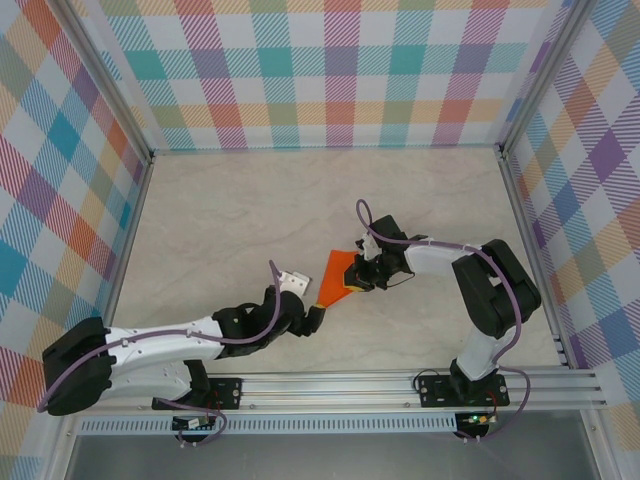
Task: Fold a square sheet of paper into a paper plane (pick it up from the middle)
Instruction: Fourth fold the wing at the center of the table.
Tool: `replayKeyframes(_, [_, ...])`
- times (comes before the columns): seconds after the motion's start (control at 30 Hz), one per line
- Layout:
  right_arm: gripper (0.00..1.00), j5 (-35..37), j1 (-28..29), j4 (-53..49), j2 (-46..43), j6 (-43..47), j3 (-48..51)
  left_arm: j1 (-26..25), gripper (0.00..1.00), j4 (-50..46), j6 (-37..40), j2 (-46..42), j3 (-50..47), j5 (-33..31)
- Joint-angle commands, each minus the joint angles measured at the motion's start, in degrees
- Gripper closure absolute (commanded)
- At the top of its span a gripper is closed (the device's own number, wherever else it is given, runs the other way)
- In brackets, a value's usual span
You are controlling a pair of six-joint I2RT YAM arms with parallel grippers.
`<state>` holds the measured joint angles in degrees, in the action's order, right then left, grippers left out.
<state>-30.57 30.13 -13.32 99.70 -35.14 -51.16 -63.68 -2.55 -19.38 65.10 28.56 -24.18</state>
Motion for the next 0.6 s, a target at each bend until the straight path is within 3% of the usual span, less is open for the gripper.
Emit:
replayKeyframes(0.0, [0.91,0.16,0.41,-1.56,0.47,1.37,-1.92,0.75,0.16,1.01,3.23,3.32,1.27,5.43])
replayKeyframes(0.2, [0.91,-0.02,0.38,-1.24,0.13,1.14,-1.49,0.75,0.20,1.16,5.73,12.97,7.02,7.40])
replayKeyframes(0.57, [0.90,-0.79,0.37,-2.39,-1.15,1.17,-3.01,0.77,0.26,-3.70,8.47,24.39,15.50,4.30])
